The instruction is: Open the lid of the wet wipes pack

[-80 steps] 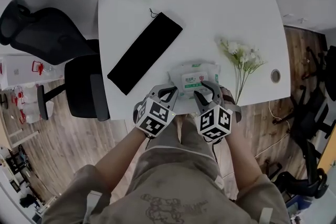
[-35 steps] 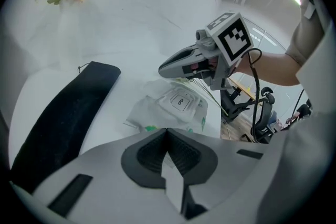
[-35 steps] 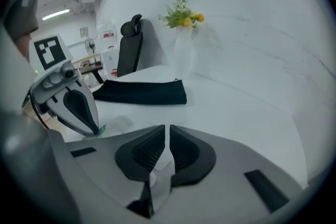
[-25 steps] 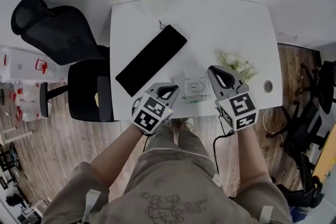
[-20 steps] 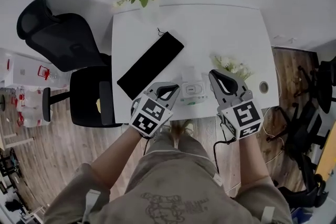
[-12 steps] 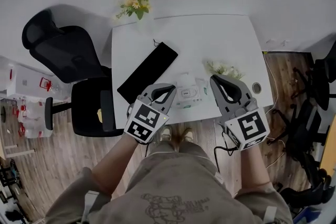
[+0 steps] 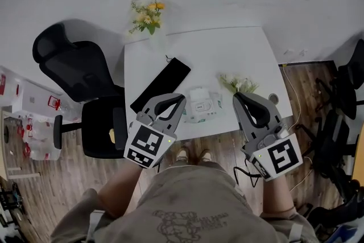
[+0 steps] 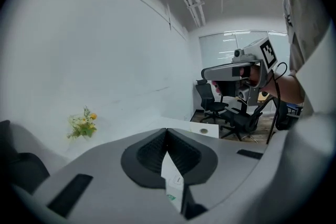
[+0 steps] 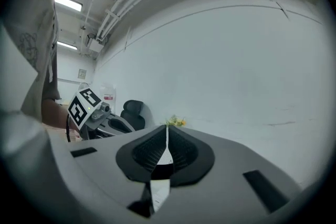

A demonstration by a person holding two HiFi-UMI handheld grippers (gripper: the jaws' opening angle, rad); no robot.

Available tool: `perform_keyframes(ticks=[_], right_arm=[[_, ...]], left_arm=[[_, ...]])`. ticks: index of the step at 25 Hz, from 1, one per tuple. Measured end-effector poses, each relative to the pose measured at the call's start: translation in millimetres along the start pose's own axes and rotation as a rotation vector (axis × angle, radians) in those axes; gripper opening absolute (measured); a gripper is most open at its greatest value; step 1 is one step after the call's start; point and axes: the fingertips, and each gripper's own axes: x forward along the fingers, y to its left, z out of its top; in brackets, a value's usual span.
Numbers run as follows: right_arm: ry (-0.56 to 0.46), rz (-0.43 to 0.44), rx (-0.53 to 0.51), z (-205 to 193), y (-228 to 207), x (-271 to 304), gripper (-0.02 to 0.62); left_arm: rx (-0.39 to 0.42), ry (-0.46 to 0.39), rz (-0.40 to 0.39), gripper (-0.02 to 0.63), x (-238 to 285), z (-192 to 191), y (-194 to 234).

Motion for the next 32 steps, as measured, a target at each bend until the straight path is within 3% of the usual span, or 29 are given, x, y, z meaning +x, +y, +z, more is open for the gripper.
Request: perform_keyframes(ticks=[10, 21, 32], right_arm=[[-0.043, -0.018, 0.076, 1, 17, -27, 0.037], [0.047, 0.01, 0.108, -34, 41, -35, 0.037], [0.026, 0.013, 0.083, -22, 43, -30, 0.038]], left_arm=[[0.035, -0.078, 0.036, 0.017, -42, 32, -17], [-0.039, -0.061, 0.045, 0.017, -56, 13, -31], [-0.015, -0.073, 0.081, 0.017, -66, 15, -18]])
